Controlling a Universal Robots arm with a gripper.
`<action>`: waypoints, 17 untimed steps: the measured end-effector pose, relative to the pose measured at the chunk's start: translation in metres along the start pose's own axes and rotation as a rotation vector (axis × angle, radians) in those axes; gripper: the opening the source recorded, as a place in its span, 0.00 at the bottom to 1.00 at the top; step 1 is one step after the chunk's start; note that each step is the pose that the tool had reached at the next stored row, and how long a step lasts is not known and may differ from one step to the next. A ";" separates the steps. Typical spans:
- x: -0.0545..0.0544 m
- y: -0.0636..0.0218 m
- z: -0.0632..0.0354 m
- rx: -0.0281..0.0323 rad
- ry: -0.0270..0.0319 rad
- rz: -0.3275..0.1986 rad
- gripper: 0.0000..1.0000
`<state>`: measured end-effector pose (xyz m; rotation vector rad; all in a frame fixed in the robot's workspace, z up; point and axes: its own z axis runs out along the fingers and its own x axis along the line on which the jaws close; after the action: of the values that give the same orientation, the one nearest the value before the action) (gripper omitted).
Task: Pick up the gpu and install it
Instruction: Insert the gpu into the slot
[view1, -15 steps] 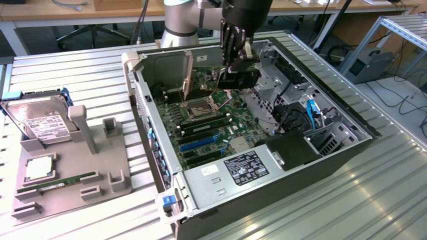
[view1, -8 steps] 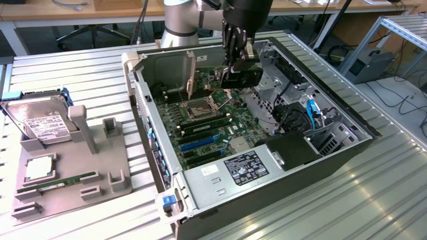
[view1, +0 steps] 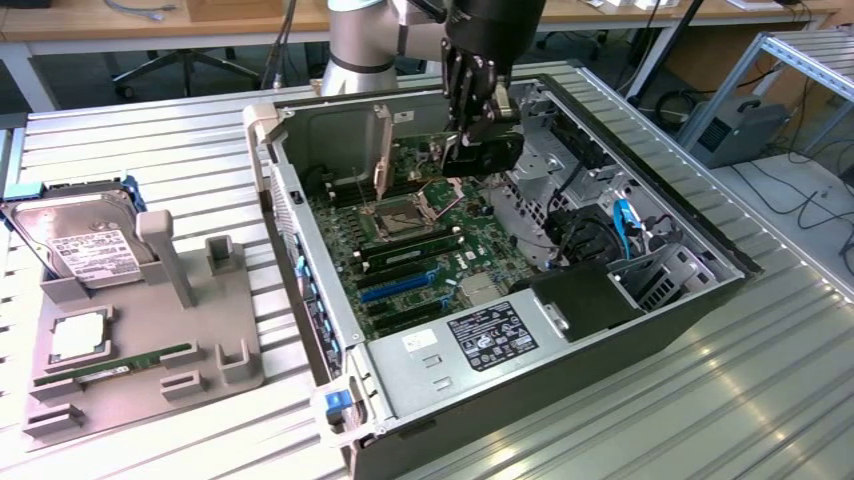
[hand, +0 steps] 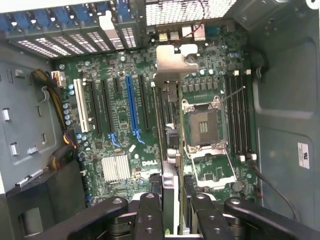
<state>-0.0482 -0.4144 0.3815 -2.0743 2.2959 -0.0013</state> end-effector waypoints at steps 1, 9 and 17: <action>0.000 0.0000 0.0000 -0.0005 -0.0005 -0.014 0.27; 0.000 0.0000 0.0001 -0.0014 -0.0013 -0.039 0.27; 0.004 -0.0003 0.0002 -0.0014 -0.0012 -0.039 0.27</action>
<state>-0.0483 -0.4183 0.3811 -2.1192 2.2547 0.0001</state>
